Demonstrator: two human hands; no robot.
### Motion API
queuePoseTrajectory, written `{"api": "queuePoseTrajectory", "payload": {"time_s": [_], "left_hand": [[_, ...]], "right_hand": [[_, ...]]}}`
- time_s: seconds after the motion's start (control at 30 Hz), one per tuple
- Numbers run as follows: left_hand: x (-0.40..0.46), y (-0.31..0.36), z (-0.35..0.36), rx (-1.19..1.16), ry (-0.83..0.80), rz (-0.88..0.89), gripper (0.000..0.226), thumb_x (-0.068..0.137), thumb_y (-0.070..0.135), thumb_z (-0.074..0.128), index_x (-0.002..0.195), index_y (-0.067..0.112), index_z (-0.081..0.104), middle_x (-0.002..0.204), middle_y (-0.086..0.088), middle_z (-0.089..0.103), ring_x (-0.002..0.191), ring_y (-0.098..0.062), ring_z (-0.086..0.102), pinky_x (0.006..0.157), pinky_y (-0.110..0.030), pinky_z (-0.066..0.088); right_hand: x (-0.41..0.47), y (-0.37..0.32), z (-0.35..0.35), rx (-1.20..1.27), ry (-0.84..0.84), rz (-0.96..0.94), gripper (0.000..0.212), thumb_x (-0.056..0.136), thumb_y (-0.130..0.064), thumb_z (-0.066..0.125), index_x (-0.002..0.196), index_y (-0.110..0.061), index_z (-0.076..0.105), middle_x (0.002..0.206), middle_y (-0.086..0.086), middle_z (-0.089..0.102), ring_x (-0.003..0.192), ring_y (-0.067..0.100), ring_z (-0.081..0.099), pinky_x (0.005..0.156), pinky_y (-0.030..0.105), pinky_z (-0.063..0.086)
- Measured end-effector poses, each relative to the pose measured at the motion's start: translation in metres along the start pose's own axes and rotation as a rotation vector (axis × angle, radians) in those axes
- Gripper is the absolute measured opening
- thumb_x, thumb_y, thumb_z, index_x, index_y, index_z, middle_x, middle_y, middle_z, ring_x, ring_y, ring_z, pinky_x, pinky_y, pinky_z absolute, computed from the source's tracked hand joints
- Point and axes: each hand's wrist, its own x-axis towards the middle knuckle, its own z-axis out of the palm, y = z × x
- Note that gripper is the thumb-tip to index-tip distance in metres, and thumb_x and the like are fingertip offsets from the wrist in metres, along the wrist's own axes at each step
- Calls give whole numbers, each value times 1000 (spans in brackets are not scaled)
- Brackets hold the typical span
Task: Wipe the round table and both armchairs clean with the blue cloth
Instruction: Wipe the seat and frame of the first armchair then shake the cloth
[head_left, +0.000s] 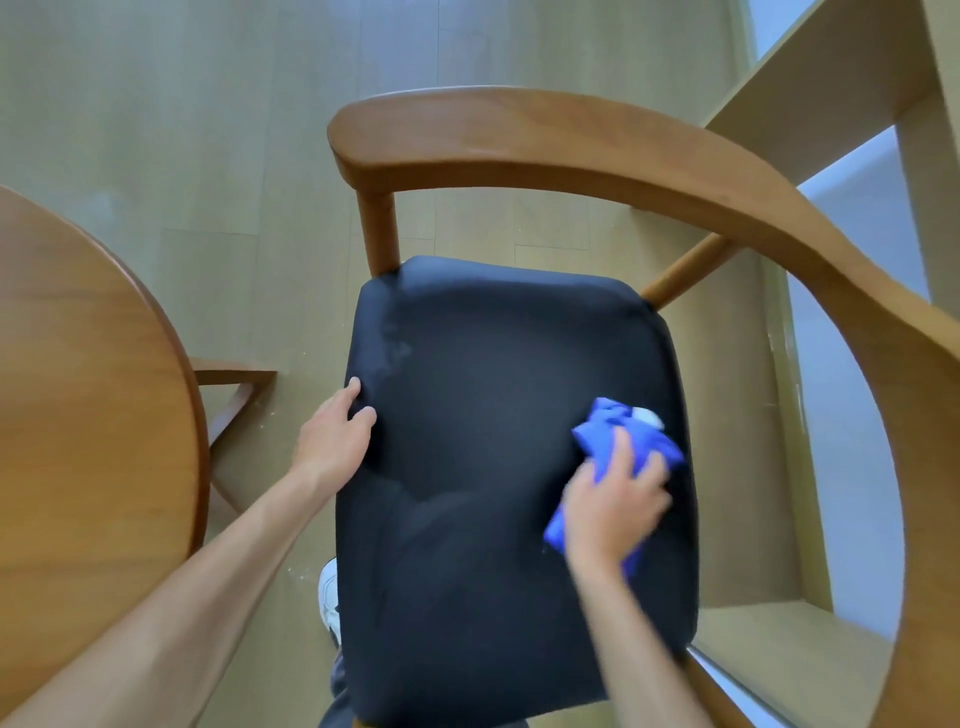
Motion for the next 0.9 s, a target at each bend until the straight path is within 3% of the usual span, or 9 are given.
{"api": "queuePoseTrajectory", "payload": {"time_s": [0.17, 0.27, 0.37, 0.43, 0.53, 0.6, 0.67, 0.73, 0.9], "left_hand": [[-5, 3, 1, -17, -31, 23, 52, 99, 25, 40, 150, 23, 29, 156, 5, 28, 143, -16, 25, 113, -29, 19], [-11, 3, 3, -15, -54, 52, 53, 99, 24, 42, 150, 22, 28, 158, 1, 23, 145, -14, 19, 116, -32, 16], [-20, 2, 5, 66, -68, 97, 57, 97, 25, 46, 150, 28, 26, 160, 1, 12, 146, -14, 12, 115, -34, 16], [-26, 1, 8, 158, -87, 156, 62, 94, 24, 51, 150, 32, 25, 161, 3, 5, 147, -16, 9, 116, -36, 19], [-32, -1, 15, 367, -111, 216, 75, 88, 20, 57, 151, 33, 19, 160, 2, -10, 147, -17, -2, 112, -36, 27], [-34, -3, 18, 466, -99, 230, 81, 85, 14, 56, 151, 34, 13, 159, 2, -16, 146, -18, -6, 107, -36, 34], [-34, -5, 19, 483, -90, 233, 83, 85, 8, 54, 152, 35, 12, 159, 3, -17, 146, -19, -7, 103, -37, 38], [-34, -5, 18, 490, -79, 241, 83, 84, 4, 52, 151, 35, 13, 159, 4, -15, 146, -19, -6, 102, -38, 40], [-26, -6, 6, 368, -112, 248, 76, 85, -4, 46, 149, 32, 28, 161, 3, -4, 147, -18, 5, 114, -35, 29]], "right_hand": [[-156, -66, 31, 3, -290, -594, 40, 77, -10, 59, 111, -32, 64, 123, 9, 59, 81, 32, 53, 60, 35, 41], [-153, -41, 27, -23, -382, -930, 45, 78, -4, 44, 108, -32, 62, 122, 7, 52, 74, 28, 49, 55, 32, 33], [-91, 21, -1, -50, -436, -1144, 43, 76, -6, 55, 109, -30, 66, 123, 9, 53, 74, 30, 54, 56, 31, 39], [-35, 71, -24, -74, -358, -1008, 41, 70, -4, 68, 105, -25, 73, 119, 14, 61, 74, 36, 59, 59, 36, 48], [31, 132, -55, -155, -233, -512, 45, 72, 7, 68, 114, -11, 68, 123, 23, 56, 89, 48, 56, 77, 51, 52], [39, 138, -56, -159, -157, -144, 45, 82, 2, 61, 125, -10, 58, 131, 24, 49, 105, 51, 51, 90, 54, 46], [21, 108, -44, -115, -51, 73, 43, 84, 0, 59, 127, -7, 57, 128, 30, 48, 105, 53, 50, 87, 53, 43], [-16, 59, -25, -80, -41, -89, 40, 78, 2, 65, 118, -6, 65, 120, 32, 53, 95, 51, 53, 79, 49, 43], [-132, -34, 1, -21, -370, -538, 54, 62, -4, 68, 109, -30, 68, 114, 11, 65, 76, 33, 57, 60, 37, 47]]}}
